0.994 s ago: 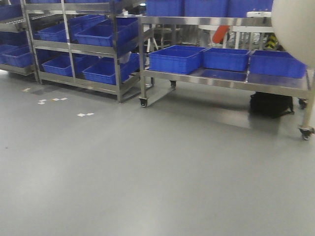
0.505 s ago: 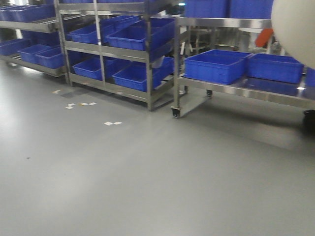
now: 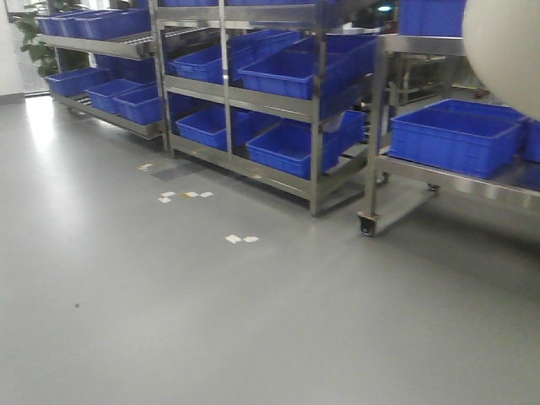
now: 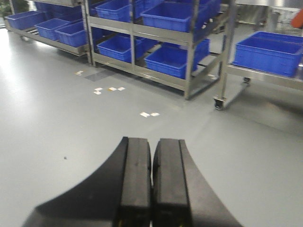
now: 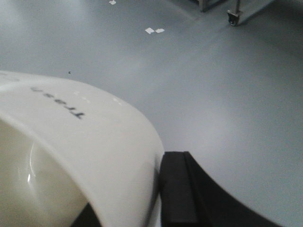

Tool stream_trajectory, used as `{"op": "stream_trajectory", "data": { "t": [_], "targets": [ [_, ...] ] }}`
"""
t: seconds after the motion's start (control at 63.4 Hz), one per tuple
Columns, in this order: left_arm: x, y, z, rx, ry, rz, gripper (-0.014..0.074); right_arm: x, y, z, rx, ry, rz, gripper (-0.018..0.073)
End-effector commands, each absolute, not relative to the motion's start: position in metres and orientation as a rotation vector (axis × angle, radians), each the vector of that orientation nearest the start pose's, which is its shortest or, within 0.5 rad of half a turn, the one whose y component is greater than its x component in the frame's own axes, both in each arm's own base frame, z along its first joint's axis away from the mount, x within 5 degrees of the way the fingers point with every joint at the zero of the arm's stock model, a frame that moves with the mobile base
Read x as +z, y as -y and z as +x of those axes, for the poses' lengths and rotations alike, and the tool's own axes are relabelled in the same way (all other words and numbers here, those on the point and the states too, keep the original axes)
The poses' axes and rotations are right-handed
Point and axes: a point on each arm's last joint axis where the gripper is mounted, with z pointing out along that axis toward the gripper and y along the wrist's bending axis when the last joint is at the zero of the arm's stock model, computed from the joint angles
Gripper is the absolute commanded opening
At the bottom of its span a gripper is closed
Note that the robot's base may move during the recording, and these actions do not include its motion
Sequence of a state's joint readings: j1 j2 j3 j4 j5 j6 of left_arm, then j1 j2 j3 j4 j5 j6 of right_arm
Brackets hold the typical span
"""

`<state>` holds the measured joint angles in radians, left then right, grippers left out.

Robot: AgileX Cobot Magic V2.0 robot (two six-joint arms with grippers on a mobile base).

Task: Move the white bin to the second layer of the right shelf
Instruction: 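Drive across the floor toward the roller shelves, carrying the bin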

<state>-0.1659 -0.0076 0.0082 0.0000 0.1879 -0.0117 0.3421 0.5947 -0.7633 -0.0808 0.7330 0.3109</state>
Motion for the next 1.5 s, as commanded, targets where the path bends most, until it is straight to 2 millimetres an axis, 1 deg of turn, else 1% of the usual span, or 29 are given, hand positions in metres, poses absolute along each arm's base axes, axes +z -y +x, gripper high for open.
{"op": "stream_trajectory", "data": {
  "t": [0.0,1.484],
  "targets": [
    [0.1934,0.0097,0.0554,-0.149,-1.593,0.123,0.0085,0.3730,-0.0310,0.1036,0.339,-1.940,-0.050,0.0050],
    [0.1934,0.0097,0.0554,-0.149,-1.593,0.123,0.0085,0.3730,-0.0310,0.1036,0.339,-1.939,-0.050,0.0050]
  ]
}}
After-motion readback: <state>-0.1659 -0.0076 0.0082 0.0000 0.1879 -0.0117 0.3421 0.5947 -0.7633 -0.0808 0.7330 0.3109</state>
